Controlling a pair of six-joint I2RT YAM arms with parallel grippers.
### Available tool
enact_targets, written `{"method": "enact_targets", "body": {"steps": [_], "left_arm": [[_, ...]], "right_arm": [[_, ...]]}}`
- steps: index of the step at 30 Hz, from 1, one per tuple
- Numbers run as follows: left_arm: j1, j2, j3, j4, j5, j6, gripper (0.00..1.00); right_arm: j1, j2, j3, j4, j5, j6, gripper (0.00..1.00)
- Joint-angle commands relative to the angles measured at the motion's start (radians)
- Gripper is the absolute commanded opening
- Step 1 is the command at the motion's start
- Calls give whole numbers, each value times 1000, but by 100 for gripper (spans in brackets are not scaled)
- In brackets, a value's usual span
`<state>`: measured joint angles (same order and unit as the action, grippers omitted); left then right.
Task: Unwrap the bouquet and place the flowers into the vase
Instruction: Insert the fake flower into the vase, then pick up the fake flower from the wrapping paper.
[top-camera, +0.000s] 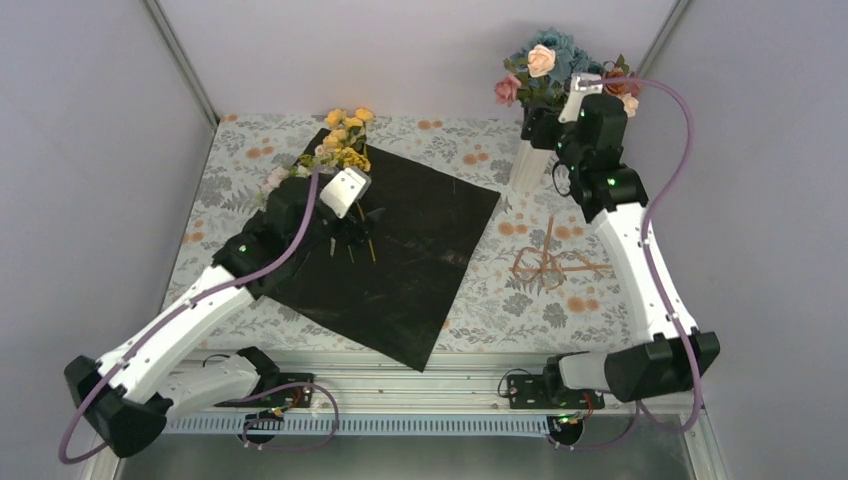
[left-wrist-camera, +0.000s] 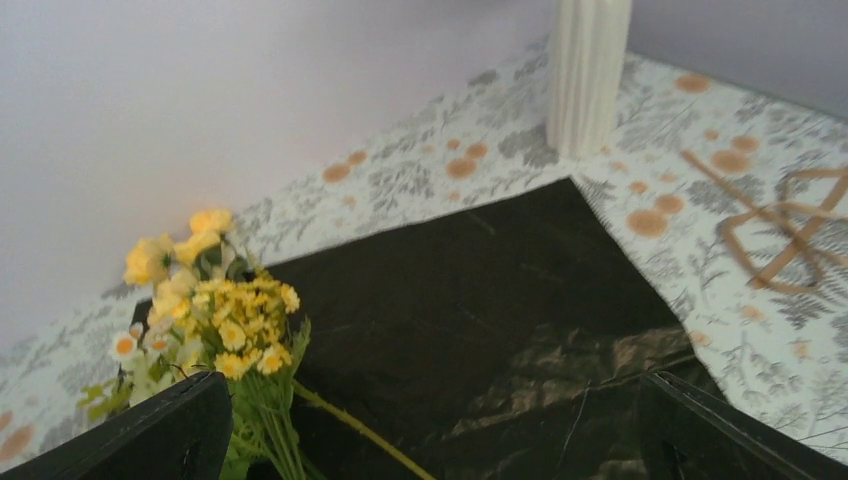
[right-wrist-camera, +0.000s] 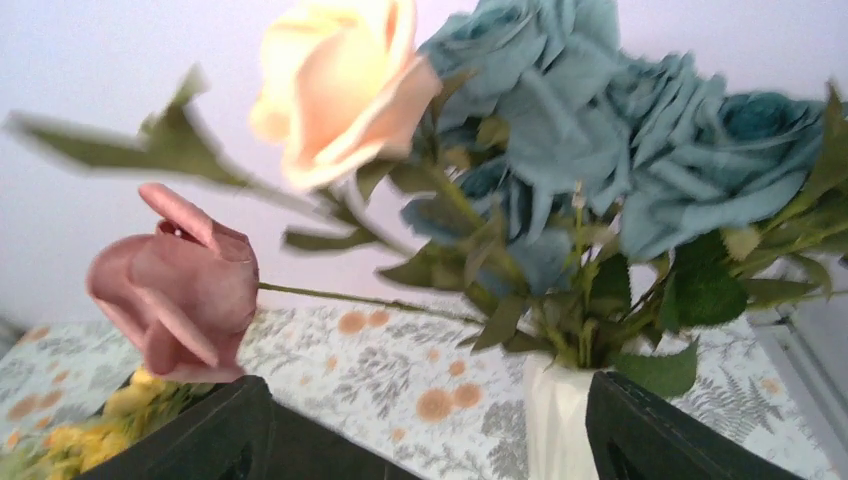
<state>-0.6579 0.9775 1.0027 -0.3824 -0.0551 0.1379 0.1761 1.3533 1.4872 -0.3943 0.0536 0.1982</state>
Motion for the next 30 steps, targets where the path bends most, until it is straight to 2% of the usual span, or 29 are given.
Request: {"method": "enact_targets", "body": {"steps": [1, 2, 3, 5, 8, 12, 17, 21, 30], "left_arm": [[11, 123, 94, -80, -86, -78, 100], [14, 159, 121, -106, -103, -96, 100], [17, 201, 142, -126, -129, -121, 100], [29, 238, 168, -138, -169, -166, 100], [66, 259, 156, -85, -142, -208, 98], [105, 332, 160, -24, -105, -266, 86], [114, 429, 121, 121, -100, -336, 62], [149, 524, 102, 178, -127, -418, 45], [212, 702, 68, 283, -78, -519, 34]], "right_arm": [[20, -85, -92, -25, -130, 93, 86], [26, -108, -118, -19, -140, 103, 90], [29, -133, -147, -11, -151, 109, 98], [32, -179, -209, 12, -163, 110, 100], [32, -237, -286, 43, -149, 93, 100], [31, -280, -341, 59, -112, 123, 100], [32, -342, -428, 132, -148, 135, 100], [31, -340, -443, 119, -173, 147, 100], [31, -340, -419, 81, -182, 119, 100]]}}
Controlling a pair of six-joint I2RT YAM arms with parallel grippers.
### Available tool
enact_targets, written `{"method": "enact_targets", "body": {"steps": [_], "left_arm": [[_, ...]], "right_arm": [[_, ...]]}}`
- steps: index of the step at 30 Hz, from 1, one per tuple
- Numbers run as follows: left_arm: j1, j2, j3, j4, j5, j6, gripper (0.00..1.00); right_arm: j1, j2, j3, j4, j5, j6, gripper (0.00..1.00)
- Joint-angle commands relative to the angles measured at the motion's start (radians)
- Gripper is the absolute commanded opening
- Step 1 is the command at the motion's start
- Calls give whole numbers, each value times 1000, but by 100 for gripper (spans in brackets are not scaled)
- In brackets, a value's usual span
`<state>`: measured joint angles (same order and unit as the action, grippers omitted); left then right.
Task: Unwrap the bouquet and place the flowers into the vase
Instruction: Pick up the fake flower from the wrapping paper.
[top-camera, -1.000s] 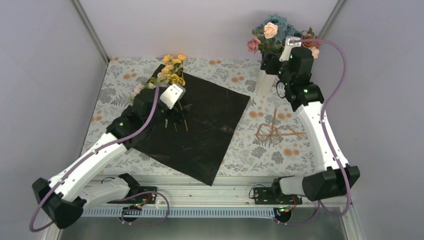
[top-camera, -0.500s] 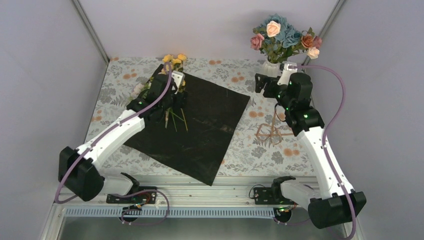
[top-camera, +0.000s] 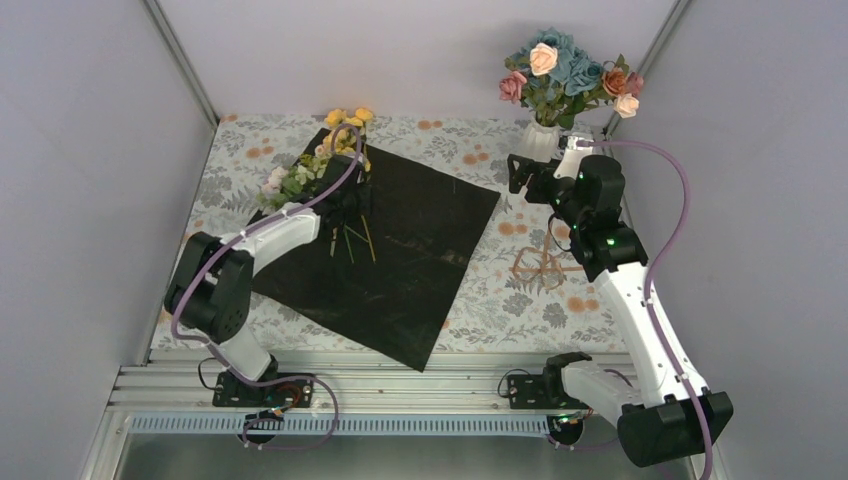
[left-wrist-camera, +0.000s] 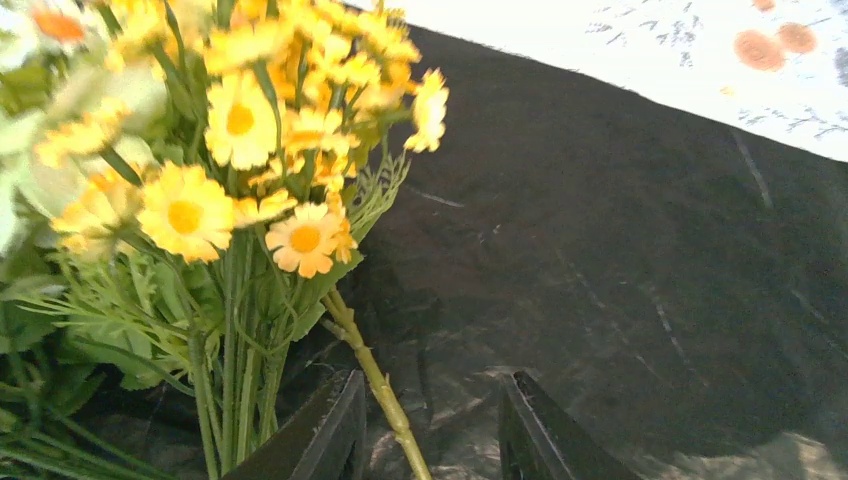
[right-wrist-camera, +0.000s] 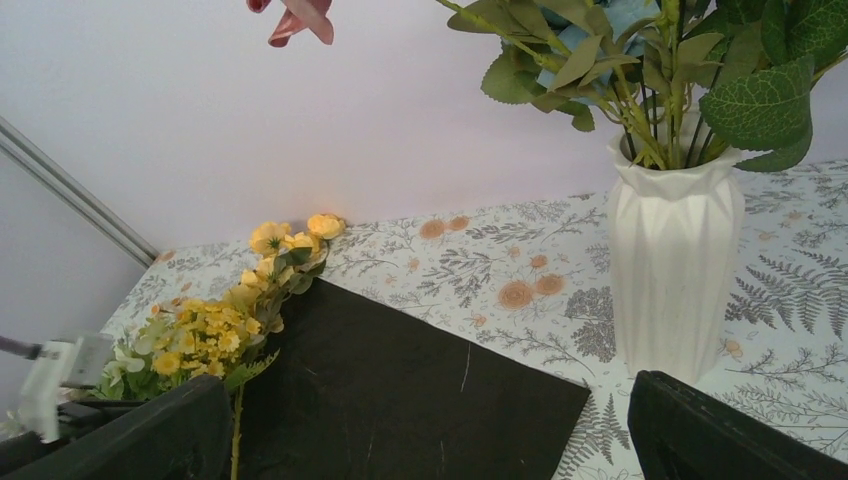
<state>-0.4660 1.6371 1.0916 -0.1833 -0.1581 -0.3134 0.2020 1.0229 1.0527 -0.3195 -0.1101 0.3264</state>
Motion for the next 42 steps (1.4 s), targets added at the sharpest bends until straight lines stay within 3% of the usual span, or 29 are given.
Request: {"method": "enact_targets", "body": {"steps": [1, 7, 24, 29, 34, 42], "left_arm": [[26, 57, -24, 96, 34, -72, 34], [52, 149, -33, 144, 87, -93, 27], [66, 318, 28, 163, 117, -93, 25], [66, 327, 43, 149, 116, -89, 22], [67, 313, 42, 156, 135, -93, 10], [63, 205, 4, 163, 173, -105, 3]], "right_arm": [[6, -12, 15, 8, -19, -10, 100], [5, -14, 13, 16, -33, -7, 100], [6, -35, 17, 17, -10, 7, 100], [6, -41, 16, 17, 0, 7, 100], [6, -48, 13, 20, -4, 10, 100], [6, -49, 17, 23, -27, 14, 100]]}}
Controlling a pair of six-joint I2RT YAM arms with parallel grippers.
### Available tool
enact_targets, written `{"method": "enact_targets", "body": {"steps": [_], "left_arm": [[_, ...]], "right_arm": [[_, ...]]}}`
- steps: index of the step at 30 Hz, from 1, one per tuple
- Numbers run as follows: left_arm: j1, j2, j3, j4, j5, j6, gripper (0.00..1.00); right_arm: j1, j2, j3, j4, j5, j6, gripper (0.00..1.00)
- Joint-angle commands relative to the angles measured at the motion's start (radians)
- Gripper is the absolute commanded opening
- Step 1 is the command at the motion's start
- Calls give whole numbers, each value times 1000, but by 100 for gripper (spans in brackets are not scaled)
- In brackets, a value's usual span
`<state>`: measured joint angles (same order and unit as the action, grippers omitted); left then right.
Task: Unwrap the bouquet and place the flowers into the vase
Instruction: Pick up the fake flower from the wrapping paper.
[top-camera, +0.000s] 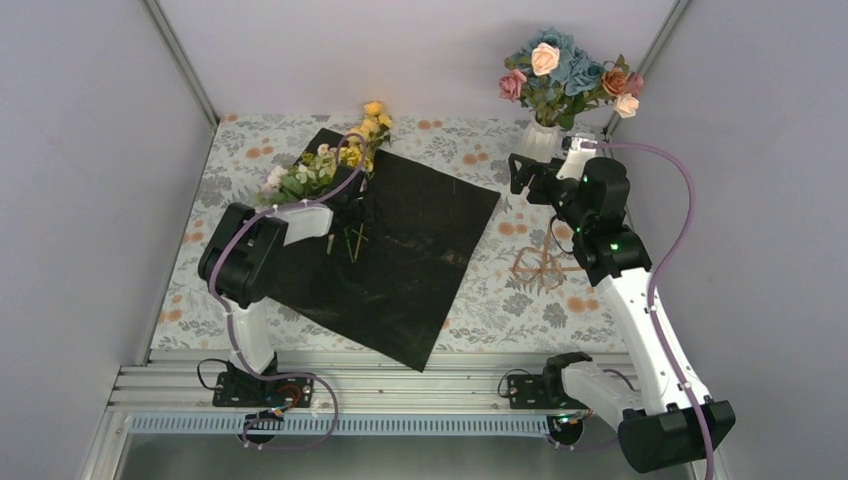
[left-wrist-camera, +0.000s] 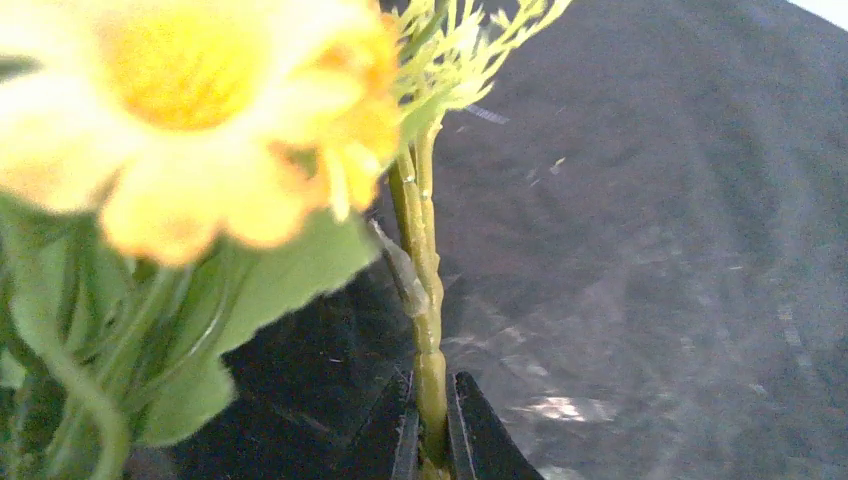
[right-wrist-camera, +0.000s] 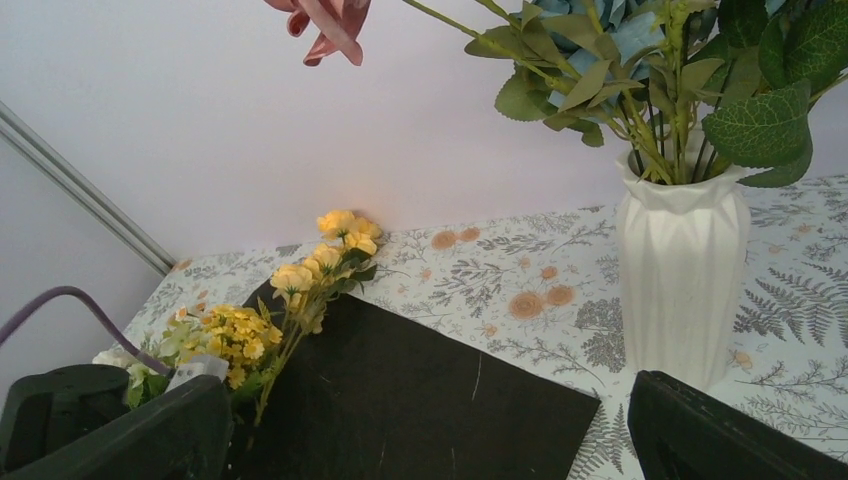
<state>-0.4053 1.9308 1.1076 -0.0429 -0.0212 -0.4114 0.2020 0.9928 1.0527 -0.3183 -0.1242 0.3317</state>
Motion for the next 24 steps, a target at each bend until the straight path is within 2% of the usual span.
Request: {"method": "enact_targets", "body": {"steps": [1, 6, 21, 24], "left_arm": [[3, -108, -20, 28, 46, -8, 2], [2, -180, -58, 57, 114, -8, 2], [3, -367, -115, 177, 326, -25, 2], [3, -427, -142, 197, 340, -16, 2]], "right_arm": [[6, -18, 14, 23, -25, 8, 100], [5, -19, -13, 22, -130, 10, 100], [16, -29, -12, 39, -218, 35, 94], [19, -15, -4, 42, -258, 52, 90]]}}
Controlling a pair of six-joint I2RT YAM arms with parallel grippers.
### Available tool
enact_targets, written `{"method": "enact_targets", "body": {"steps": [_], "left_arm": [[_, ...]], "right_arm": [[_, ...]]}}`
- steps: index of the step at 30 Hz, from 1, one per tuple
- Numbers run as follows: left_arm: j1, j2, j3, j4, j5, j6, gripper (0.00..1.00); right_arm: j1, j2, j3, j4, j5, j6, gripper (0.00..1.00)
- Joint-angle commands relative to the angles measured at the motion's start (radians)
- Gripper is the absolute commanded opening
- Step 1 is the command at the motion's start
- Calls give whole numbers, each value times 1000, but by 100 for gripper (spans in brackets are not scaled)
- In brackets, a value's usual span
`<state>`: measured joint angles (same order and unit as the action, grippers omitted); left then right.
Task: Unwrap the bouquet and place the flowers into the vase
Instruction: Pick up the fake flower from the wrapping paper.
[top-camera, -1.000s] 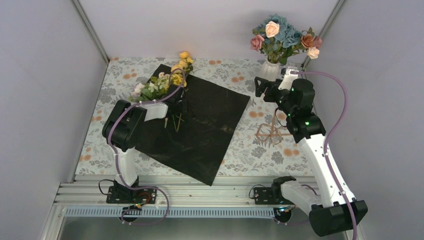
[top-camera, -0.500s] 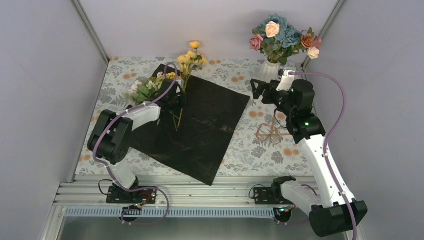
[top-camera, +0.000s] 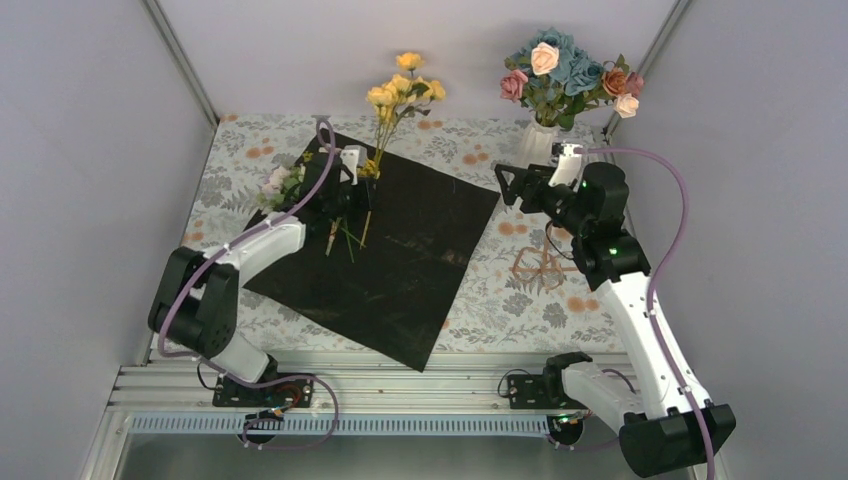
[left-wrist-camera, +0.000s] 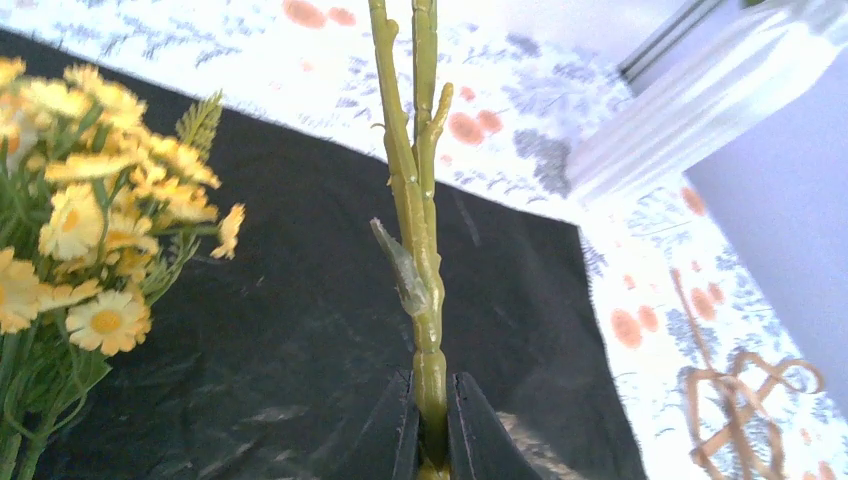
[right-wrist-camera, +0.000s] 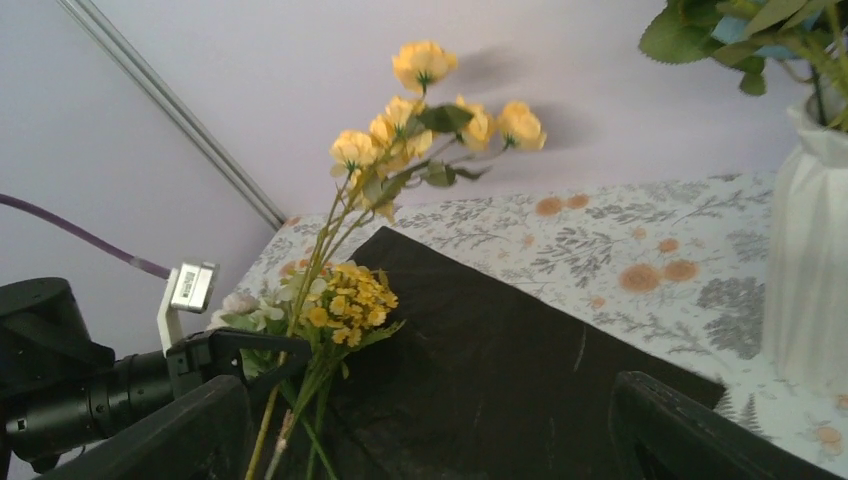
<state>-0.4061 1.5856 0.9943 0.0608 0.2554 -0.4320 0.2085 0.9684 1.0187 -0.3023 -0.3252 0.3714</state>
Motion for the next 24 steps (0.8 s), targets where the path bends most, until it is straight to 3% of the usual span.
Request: {"method": "enact_targets", "body": {"steps": [1, 14, 20, 24], "left_arm": [[3, -105, -38, 97, 67, 9, 2], [-20, -400, -150, 157, 194, 116, 2], [-43, -511, -167, 214, 364, 146, 3], [-68, -562, -147, 180, 408, 186, 2]], "right_arm": [[15, 13, 27, 34, -72, 27, 86], [184, 80, 35, 187, -127, 167, 69], [262, 108, 51, 346, -268, 149, 73], [302, 118, 62, 425, -269, 187, 73]]}}
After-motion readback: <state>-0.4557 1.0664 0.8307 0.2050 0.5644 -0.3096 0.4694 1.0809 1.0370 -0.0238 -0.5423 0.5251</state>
